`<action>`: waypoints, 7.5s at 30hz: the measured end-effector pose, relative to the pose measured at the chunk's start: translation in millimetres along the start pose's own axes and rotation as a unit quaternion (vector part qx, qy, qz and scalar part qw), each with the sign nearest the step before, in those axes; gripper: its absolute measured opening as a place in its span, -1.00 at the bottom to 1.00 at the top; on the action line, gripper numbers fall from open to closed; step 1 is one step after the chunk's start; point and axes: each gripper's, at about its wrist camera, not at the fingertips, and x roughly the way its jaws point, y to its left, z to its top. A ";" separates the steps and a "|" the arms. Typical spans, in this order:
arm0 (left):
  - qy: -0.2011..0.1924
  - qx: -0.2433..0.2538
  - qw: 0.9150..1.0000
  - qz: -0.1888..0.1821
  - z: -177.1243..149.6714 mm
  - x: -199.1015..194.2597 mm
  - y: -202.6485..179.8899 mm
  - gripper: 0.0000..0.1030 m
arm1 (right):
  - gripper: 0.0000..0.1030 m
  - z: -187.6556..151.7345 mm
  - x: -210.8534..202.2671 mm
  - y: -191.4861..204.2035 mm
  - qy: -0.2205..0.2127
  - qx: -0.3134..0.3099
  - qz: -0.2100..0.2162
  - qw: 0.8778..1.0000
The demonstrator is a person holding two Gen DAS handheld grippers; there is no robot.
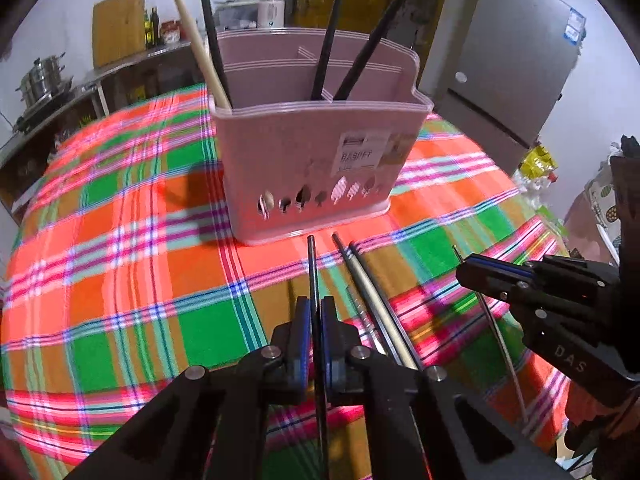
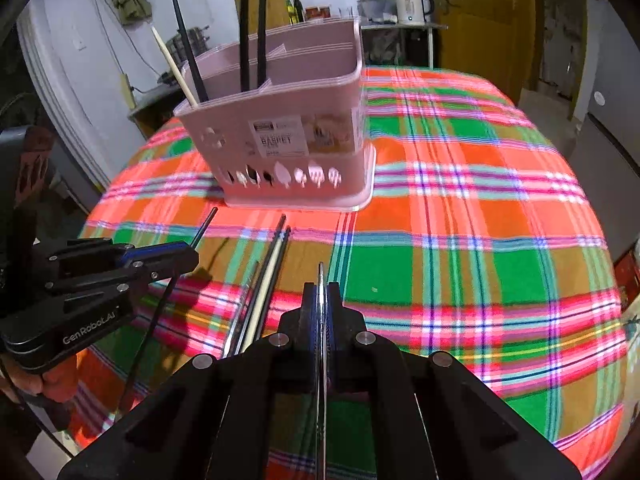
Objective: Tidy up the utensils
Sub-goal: 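Lift both held chopsticks upright and carry them over the pink basket, then lower the chopsticks into the basket compartments and open both tools, then move both tools back down to the chopsticks on the cloth, then grasp a dark chopstick with the left tool, then close the right tool on another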
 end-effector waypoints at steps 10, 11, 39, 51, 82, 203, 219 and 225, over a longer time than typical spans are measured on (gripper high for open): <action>-0.073 0.006 0.997 -0.011 29.6 -63.0 -2.3 -0.91 | -0.92 28.5 -48.9 -0.3 -0.069 0.002 0.002 0.998; -0.080 0.007 0.997 -0.011 32.5 -68.8 -3.0 -0.91 | -0.92 30.4 -52.7 0.3 -0.074 0.000 0.002 0.997; -0.124 0.000 0.992 -0.013 35.9 -133.3 1.5 -0.92 | -0.92 36.2 -102.9 11.0 -0.125 -0.014 -0.011 0.992; -0.150 -0.001 0.989 -0.018 59.2 -164.4 8.6 -0.92 | -0.92 56.1 -121.1 27.1 -0.153 -0.027 0.008 0.988; -0.224 -0.044 0.974 -0.016 163.5 -162.1 47.8 -0.92 | -0.92 153.0 -102.9 50.6 -0.227 -0.019 0.020 0.973; 0.012 -0.038 0.999 0.016 -38.3 34.8 -32.1 -0.78 | -0.67 -32.4 -43.8 -1.7 -0.052 0.042 0.016 0.998; 0.009 -0.081 0.996 0.027 -50.5 18.2 22.8 -0.89 | -0.67 -24.7 9.1 22.1 -0.005 0.011 0.031 0.999; 0.004 -0.083 0.996 0.018 -52.1 17.4 27.2 -0.88 | -0.67 -18.2 33.3 26.9 0.019 0.003 0.020 1.000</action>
